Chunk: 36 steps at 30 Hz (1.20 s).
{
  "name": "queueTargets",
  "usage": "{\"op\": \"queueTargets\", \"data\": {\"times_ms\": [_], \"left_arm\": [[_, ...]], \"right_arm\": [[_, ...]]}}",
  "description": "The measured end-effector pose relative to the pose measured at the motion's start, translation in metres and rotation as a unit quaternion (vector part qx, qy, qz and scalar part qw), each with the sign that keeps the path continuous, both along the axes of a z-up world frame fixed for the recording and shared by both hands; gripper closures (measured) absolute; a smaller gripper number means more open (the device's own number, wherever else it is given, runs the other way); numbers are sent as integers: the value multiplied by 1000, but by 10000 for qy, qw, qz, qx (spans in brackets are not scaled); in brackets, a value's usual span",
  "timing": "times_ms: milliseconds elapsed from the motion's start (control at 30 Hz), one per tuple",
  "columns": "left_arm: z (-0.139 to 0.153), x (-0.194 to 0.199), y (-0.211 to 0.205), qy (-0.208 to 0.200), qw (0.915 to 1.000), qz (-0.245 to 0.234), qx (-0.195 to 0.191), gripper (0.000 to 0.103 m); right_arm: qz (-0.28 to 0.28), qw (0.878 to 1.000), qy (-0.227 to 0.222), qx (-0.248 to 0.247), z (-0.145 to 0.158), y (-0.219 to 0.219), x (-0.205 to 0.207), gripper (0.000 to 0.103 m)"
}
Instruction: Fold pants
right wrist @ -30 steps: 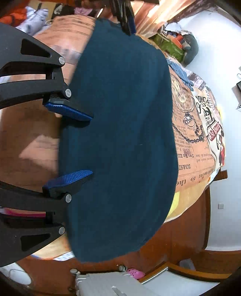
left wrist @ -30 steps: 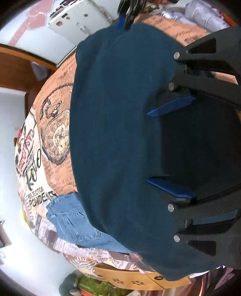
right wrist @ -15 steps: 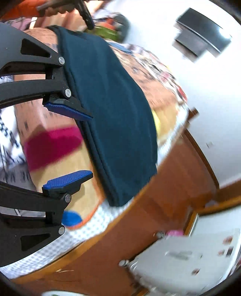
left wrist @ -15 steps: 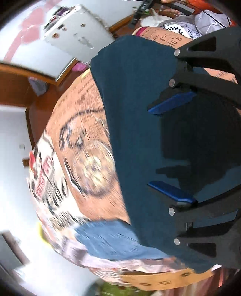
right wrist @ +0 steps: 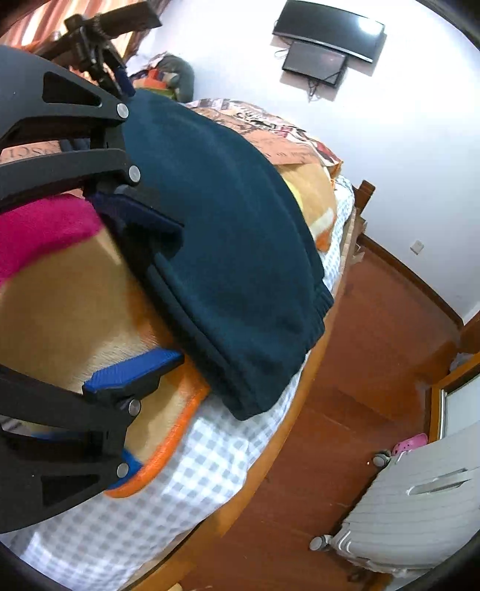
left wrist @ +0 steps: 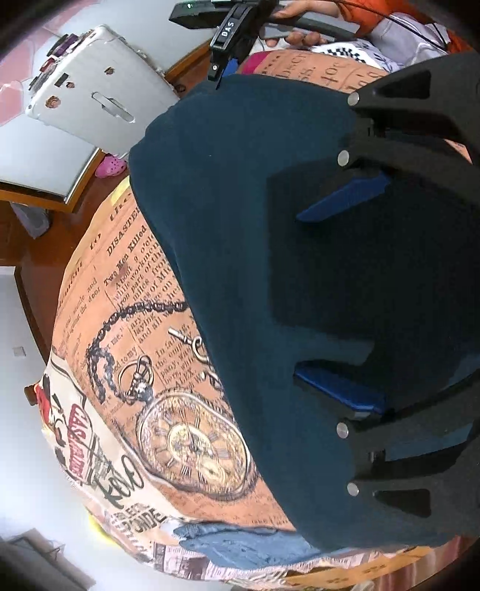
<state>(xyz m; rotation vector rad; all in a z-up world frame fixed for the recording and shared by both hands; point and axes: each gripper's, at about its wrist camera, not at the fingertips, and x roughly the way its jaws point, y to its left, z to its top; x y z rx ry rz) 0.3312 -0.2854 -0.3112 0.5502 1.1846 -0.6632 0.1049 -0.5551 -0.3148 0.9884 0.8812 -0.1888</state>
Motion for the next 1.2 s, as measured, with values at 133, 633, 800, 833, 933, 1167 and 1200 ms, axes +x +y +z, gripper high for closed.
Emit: {"op": "queueTargets", "data": {"times_ms": [133, 633, 800, 833, 933, 1167, 1200], "left_arm": [[-3, 1, -5, 18, 10000, 2, -30, 21], [23, -15, 4, -58, 9991, 90, -414, 21], [58, -22, 24, -431, 9967, 168, -663, 21], [67, -23, 32, -528, 9957, 215, -737, 21], [87, -24, 53, -743, 9924, 372, -909, 21], [125, -26, 117, -1202, 9804, 919, -1260, 21], [130, -26, 127, -1286, 9781, 1002, -1292, 21]], "right_arm": [[-218, 9986, -194, 445, -13, -12, 4, 34], [-665, 9956, -558, -341, 28, -10, 2, 87], [-520, 9905, -997, -796, 80, -3, 6, 88], [-462, 9892, -1084, -868, 90, 0, 9, 88], [-153, 9831, -1417, -1149, 126, 14, 19, 88], [754, 9577, -2172, -1728, 201, 72, 53, 88], [880, 9542, -2259, -1754, 208, 81, 59, 88]]}}
